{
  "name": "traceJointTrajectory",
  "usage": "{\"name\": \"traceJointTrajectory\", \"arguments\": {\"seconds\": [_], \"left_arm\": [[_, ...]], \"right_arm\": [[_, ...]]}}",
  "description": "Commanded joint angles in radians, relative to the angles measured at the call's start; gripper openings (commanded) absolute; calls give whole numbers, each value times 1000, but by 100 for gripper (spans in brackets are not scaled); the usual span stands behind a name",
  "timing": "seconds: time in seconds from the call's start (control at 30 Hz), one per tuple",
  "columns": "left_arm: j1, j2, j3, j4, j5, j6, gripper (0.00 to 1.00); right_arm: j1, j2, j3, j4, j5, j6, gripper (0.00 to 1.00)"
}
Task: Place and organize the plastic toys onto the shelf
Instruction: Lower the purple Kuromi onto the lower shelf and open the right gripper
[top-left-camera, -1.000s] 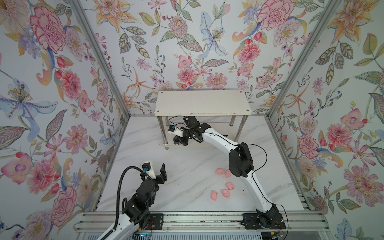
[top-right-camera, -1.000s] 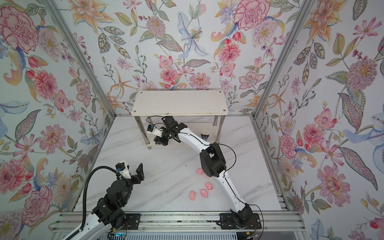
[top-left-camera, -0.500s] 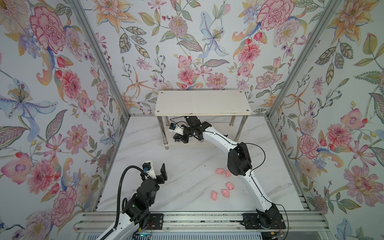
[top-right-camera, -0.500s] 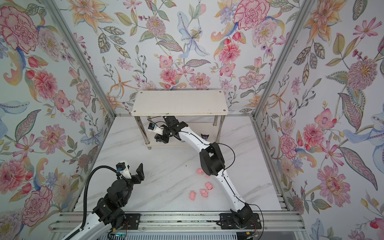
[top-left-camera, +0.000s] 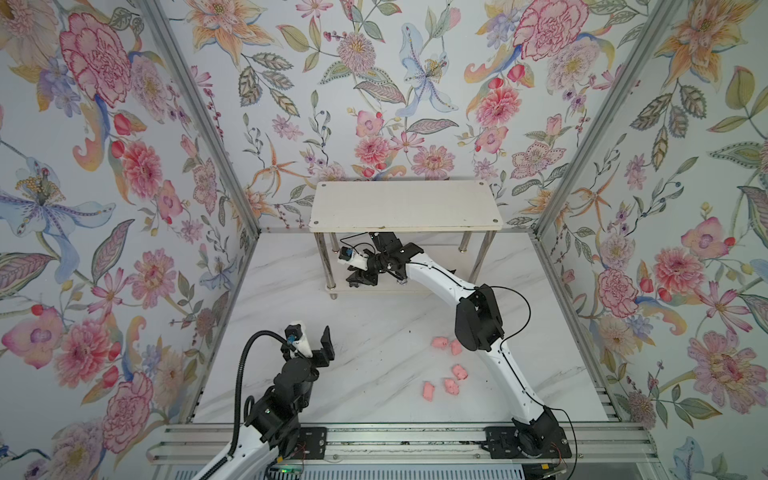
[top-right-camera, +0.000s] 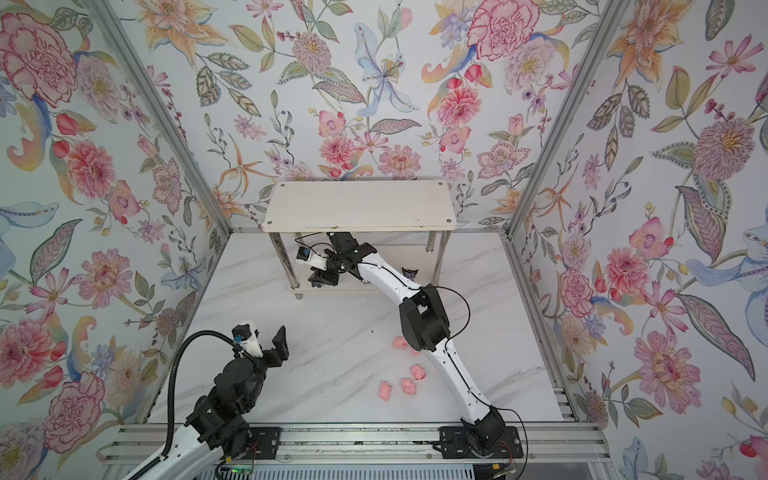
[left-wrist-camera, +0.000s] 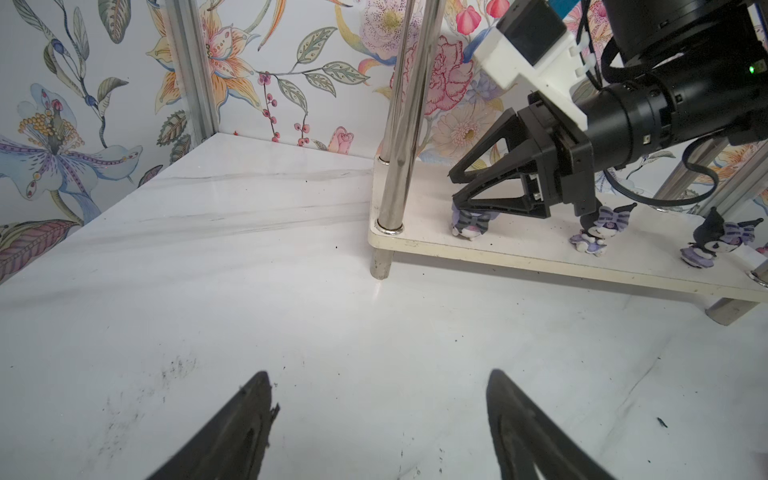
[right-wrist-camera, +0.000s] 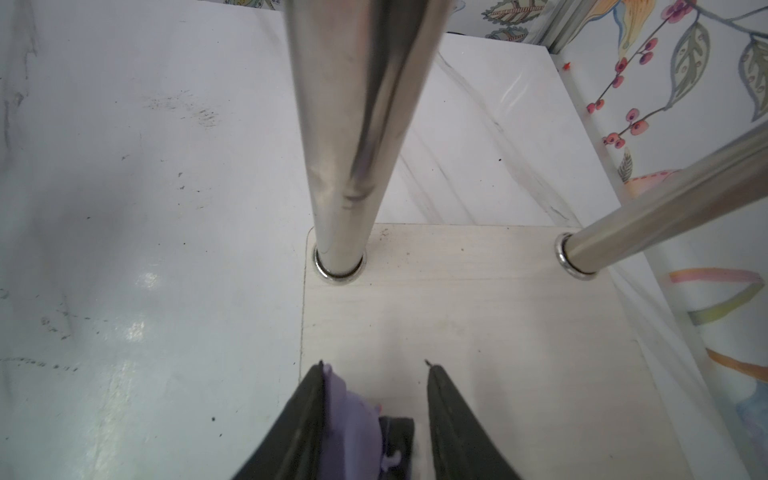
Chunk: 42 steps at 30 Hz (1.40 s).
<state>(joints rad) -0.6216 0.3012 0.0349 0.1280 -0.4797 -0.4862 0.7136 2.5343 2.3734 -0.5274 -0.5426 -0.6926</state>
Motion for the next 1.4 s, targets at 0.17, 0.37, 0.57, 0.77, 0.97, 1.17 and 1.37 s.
{"name": "traceJointTrajectory", "arguments": {"seconds": [0.17,0.37,0.57,0.77,0.97,1.17,1.37], "left_arm": [[14,-5,0,12,-5,-3,81],[14,-34,-4,1,-2,-2,81],[14,-70,-9,-14,-2,-6,81],[14,-88,-13,-19,6,-2,82],[14,-94,-14,-22,9,-3,82],[14,-93,-14,-22,9,-3,82],[14,-88,-15,-16,13,1,82]], "right_arm": [[-6,-13,-18,-29,19,-4,57],[-3,-43,-20,-29,36,20,59],[0,-62,-13,-29,44,34,60],[0,-92,-14,-29,60,36,61],[0,-107,-20,-29,75,38,61],[1,-120,-22,-29,79,47,61],[15,-187,-84,-29,52,75,58]]}}
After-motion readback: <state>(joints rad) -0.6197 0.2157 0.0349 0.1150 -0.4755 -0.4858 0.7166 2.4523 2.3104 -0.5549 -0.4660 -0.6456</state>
